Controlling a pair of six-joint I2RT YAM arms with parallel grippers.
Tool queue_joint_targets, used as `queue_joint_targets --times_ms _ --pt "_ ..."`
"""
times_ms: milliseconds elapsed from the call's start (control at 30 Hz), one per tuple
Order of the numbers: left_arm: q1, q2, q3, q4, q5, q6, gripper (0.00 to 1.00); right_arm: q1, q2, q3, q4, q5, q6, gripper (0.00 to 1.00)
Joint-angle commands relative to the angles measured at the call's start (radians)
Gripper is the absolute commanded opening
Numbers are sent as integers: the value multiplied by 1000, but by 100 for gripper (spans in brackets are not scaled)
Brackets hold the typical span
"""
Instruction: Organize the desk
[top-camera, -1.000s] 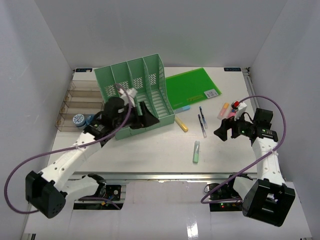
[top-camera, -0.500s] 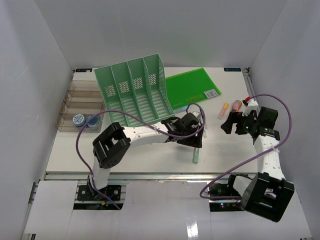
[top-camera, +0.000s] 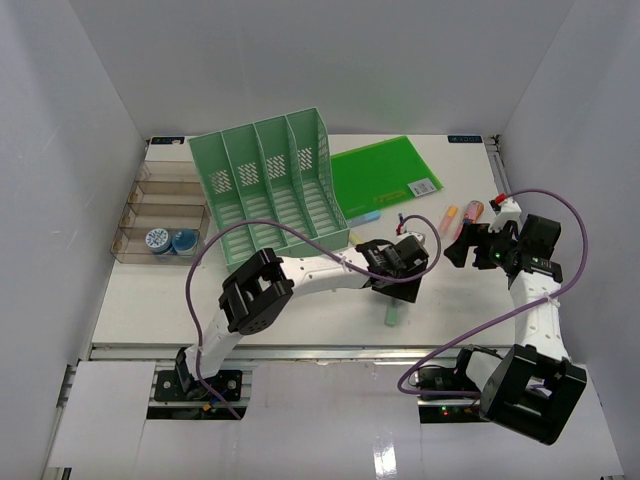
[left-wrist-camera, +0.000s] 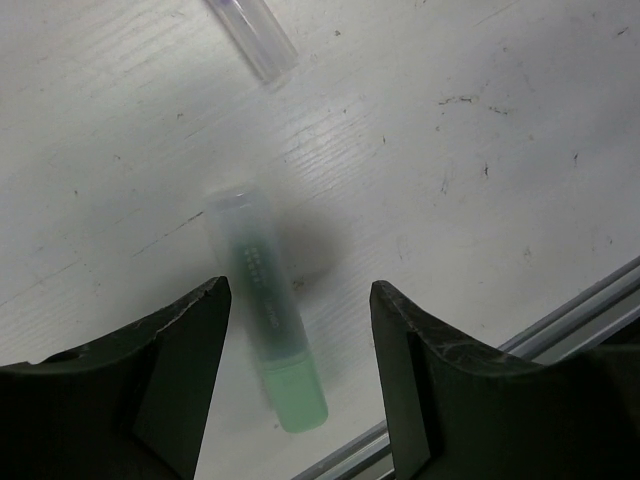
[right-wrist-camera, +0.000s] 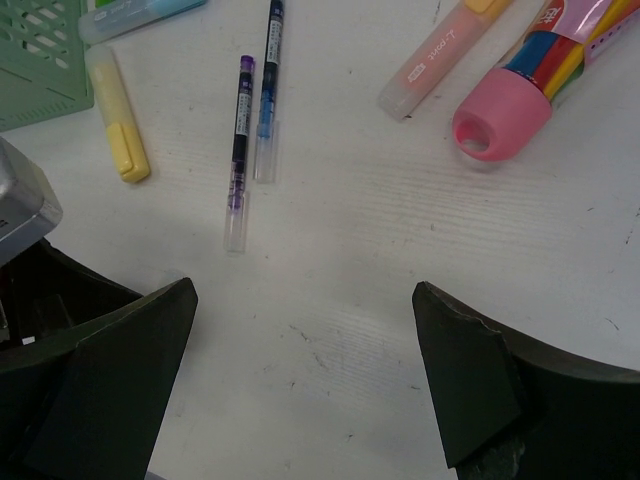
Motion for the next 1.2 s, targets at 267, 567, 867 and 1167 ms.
queue_joint_targets --times_ms 267,567,867,1167 --pt "-41 87 120 -208 -140 -8 60 -10 -27 -10 25 -43 6 95" --pt "-62 72 63 -209 -179 -23 20 -13 -32 -11 25 -48 3 95" --pt "-59 -266 -231 -88 -163 -103 3 -14 -50 -13 24 -62 -1 95" --pt "235 -1078 -766 54 -51 -261 1 -19 -69 -12 21 -103 1 95"
